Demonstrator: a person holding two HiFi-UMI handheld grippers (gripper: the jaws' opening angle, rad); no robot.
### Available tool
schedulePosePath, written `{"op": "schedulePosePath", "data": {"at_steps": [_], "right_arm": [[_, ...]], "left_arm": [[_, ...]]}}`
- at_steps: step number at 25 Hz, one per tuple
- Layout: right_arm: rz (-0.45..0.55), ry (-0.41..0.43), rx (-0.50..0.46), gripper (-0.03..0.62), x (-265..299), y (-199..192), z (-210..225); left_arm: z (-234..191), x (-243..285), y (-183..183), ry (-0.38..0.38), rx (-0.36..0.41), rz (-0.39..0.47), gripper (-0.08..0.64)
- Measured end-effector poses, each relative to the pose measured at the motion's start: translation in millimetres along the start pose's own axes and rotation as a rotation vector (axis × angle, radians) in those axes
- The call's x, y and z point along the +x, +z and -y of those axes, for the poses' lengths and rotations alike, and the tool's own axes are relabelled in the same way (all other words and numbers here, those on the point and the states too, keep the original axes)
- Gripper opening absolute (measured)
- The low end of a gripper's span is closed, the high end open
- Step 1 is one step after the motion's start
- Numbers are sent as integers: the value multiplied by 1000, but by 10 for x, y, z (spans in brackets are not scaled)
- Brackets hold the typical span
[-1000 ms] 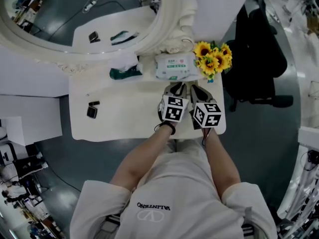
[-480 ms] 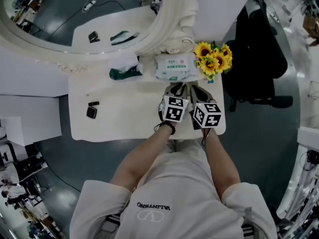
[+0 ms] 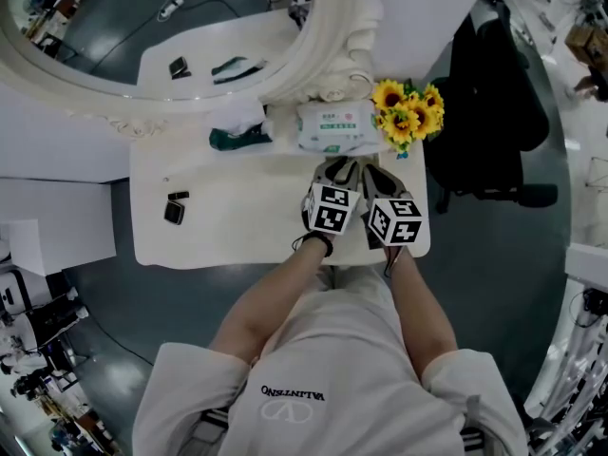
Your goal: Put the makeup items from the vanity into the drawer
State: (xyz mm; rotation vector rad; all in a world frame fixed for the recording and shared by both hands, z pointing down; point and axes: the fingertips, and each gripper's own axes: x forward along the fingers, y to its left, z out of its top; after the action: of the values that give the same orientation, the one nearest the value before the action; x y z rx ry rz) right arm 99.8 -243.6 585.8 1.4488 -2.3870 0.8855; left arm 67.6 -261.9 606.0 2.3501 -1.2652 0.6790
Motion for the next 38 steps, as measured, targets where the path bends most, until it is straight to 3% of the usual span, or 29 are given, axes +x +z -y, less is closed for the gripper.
{"op": "schedulePosePath", "data": {"at_steps": [6, 9, 13, 20, 23, 26, 32, 38], "right_arm": [[12, -2, 14, 12, -64, -5, -35], [25, -14, 25, 12, -103, 2, -23], [49, -24, 20, 12, -180, 63, -36], [109, -32, -39, 11, -362, 326, -64], [148, -26, -84, 11, -464, 488, -142], [210, -14, -142, 11, -580, 686, -244], [313, 22, -212, 12, -804, 1029, -427], [363, 51, -248, 12, -1009, 1232, -533]], "left_arm": [[-38, -192, 7, 5, -19, 43, 90], [-118, -327, 43, 33, -18, 89, 16], [-198, -571, 115, 26, -44, 154, 3], [-558, -1366, 291, 61, -27, 298, 2], [-713, -1793, 372, 76, 17, 362, 2], [-883, -2201, 472, 118, 54, 421, 2], [-1304, -2899, 670, 258, 24, 539, 2], [-1534, -3405, 690, 375, 20, 597, 2]]}}
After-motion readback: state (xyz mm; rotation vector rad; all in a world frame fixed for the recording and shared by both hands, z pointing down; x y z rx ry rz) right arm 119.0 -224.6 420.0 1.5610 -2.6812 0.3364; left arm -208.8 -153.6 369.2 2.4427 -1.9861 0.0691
